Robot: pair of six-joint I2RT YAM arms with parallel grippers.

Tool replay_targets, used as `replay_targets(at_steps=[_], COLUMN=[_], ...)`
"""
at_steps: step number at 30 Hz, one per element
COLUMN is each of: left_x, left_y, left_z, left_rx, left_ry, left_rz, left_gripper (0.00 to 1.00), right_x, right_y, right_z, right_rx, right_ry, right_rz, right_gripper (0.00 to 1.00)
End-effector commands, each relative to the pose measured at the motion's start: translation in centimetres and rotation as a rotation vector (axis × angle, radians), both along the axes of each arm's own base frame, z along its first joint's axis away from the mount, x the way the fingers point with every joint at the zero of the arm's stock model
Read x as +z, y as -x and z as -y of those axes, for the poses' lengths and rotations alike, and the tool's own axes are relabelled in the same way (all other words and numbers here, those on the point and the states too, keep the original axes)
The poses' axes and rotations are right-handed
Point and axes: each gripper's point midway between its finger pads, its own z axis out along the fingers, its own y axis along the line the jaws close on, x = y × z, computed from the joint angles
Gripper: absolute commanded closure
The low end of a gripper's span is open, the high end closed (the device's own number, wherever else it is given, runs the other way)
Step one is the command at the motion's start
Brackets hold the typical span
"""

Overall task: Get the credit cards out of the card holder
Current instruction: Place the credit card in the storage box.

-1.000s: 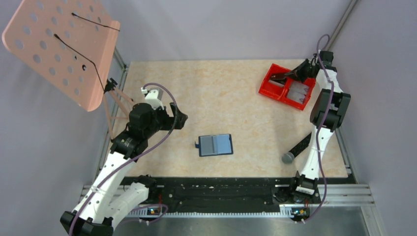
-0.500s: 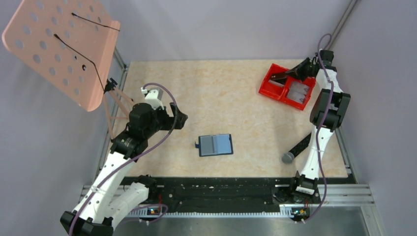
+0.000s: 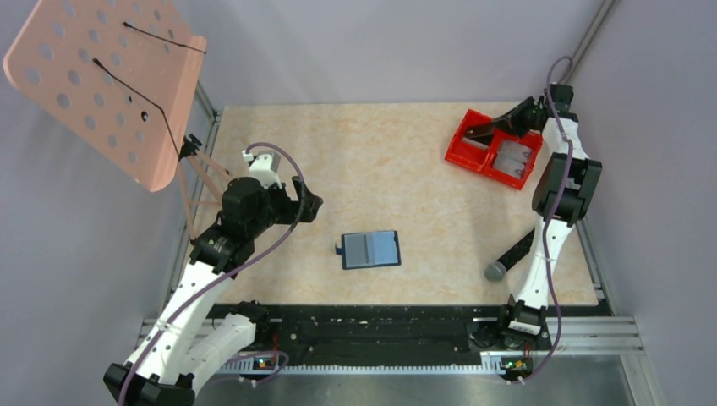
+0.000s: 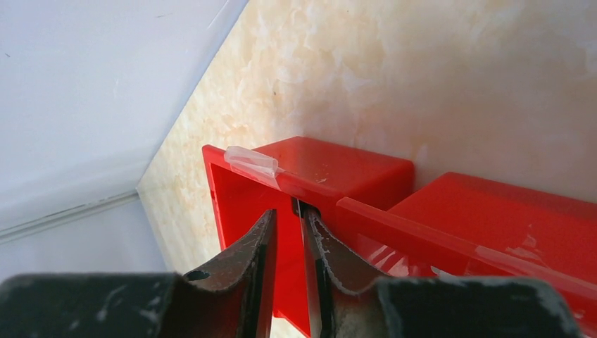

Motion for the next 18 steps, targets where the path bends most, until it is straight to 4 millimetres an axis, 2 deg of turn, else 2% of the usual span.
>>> replay_targets(at_steps=[1, 12, 18], left_x=[0.8, 0.7, 0.5], left_y=[-0.3, -0.3, -0.4], left_z=[-0.3, -0.4, -0.5], left_rx=[0.014, 0.016, 0.027], left_ry=[-0.001, -0.004, -0.009], left_rz=[0.038, 0.035, 0.029], left_gripper=[0.03, 0.03, 0.02], right_x=[6.9, 9.1, 10.3], right_y=[-1.1, -1.0, -0.2], right_z=[1.4, 2.1, 1.9], right_rx=[-0.055, -0.073, -0.051], right_ry=[0.061, 0.089, 0.131], right_rz=[0.135, 0.174, 0.184], right_gripper=[0.79, 0.78, 0.78])
